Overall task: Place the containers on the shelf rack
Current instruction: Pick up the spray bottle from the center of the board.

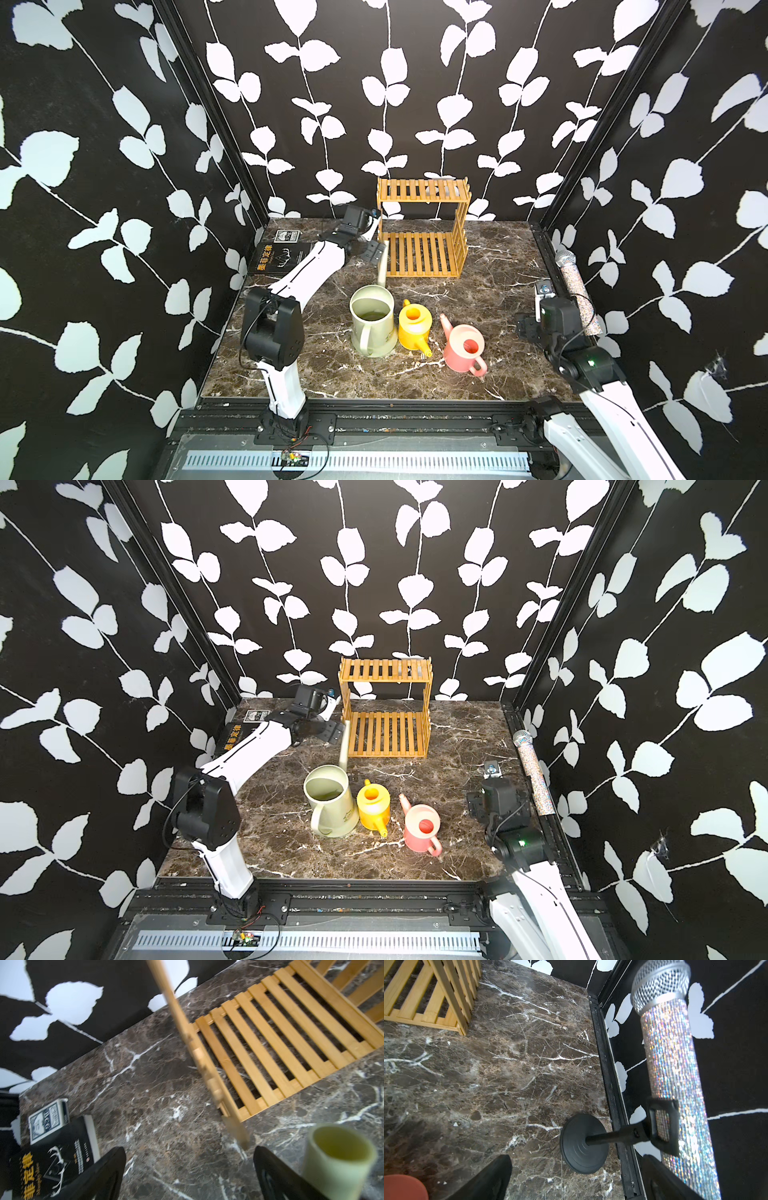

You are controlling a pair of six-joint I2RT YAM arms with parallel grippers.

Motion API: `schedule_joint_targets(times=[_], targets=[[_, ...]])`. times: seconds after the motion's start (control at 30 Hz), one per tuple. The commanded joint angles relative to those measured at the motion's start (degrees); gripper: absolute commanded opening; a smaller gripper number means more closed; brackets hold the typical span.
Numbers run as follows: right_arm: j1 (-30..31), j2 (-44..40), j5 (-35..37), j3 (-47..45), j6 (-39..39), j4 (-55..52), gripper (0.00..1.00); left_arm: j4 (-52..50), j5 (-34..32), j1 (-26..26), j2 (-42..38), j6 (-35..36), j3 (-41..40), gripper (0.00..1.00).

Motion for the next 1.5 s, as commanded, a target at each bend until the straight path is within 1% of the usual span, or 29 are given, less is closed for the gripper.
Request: schedule_joint_targets(times=[0.0,0.13,0.27,0.37,0.43,0.57,0.67,0.83,1.0,1.17,1.33,1.47], targets=[[-0.16,-1.2,2.24,-1.43,-1.36,4.82,0.99,-1.01,-0.87,-1.94,0.29,1.15,2.3,0.99],[-0.21,-1.3,1.28,-2.05,-1.49,5.71,0.99,-1.77,-1.66,-3.61,0.73,1.24,3.89,0.99],[-0.21,-0.21,0.48,-2.26,-1.28,5.89,0.99,-2.89,-1.59,-4.37,-1.57,2.23,5.22,0.99],[-0.17,-0.17,-0.06,-2.31,-1.05,6.04,0.99,-5.78,-1.76,-4.38,-3.36,2.75,7.57,0.99],[-0.21,0.0,0.34,-2.35,-1.05,5.95,0.99,-8.31,-1.52,-4.41,-5.9,3.28,8.61,0.99],[-0.2,0.01,-0.29,-2.35,-1.01,6.18,0.99,-12.6,0.4,-4.38,-11.9,5.08,6.94,0.99],[-0.16,0.36,0.15,-2.47,-1.03,6.28,0.99,-16.67,1.39,-4.38,-15.83,3.79,5.64,0.98],[-0.12,1.23,-0.7,-2.61,-0.71,6.64,0.99,-25.55,9.87,-4.41,-22.95,0.52,1.55,0.99],[-0.09,1.23,0.2,-2.71,-0.9,6.46,0.99,-33.98,15.7,-4.38,-29.74,-2.17,-3.69,0.99],[-0.05,1.36,0.4,-2.77,-0.96,6.43,0.99,-37.6,19.4,-4.38,-35.81,-2.31,-11.43,0.98],[0.15,1.17,0.24,-2.87,-1.02,6.47,0.99,-43.8,28.76,-4.54,-38.38,2.77,-11.55,0.99],[0.16,1.51,0.41,-2.89,-1.07,6.44,0.99,-47.66,29.89,-5.03,-40.05,3.83,-11.27,0.98]])
